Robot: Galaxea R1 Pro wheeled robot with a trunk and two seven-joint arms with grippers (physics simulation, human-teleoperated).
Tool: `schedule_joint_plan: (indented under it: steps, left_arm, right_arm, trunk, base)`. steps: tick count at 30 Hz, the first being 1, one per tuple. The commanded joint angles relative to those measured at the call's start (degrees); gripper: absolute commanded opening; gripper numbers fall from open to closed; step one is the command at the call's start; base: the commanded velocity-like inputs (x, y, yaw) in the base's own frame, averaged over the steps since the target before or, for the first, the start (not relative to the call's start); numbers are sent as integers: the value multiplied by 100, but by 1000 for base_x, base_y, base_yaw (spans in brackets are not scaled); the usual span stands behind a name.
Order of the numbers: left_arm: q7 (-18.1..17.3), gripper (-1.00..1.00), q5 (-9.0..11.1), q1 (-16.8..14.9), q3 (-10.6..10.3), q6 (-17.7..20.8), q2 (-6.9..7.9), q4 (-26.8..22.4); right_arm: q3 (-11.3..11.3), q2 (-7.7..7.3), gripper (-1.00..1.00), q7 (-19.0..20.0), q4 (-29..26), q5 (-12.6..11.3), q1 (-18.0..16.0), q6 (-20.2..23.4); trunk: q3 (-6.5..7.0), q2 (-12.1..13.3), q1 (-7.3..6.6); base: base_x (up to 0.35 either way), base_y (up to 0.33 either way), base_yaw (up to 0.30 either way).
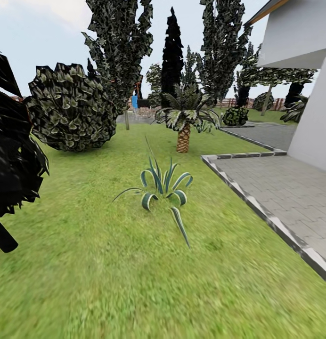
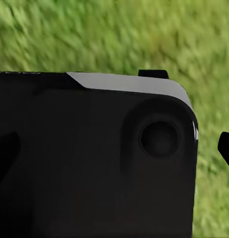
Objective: Take the three Easter eggs out of the wicker basket on the lawn in the garden, then place them on the lawn next to a single tree (choose any tree) so that all three eggs are next to the same tree and none are left in the basket.
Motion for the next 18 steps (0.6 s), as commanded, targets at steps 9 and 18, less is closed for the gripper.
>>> schedule_joint_plan:
  steps: [9,18]
  left_arm:
    - [7,100,9,4,-5,5,-1,-13]
    - [-13,100,19,3,-6,-10,-20,-12]
  right_arm:
    - [1,0,100,2,6,2,-3,-21]
    - [0,0,100,2,6,2,-3,-22]
  trunk:
    - [-4,-2,2]
    - [-4,-2,2]
  base:
    - [181,249,0]
    - [27,39,0]
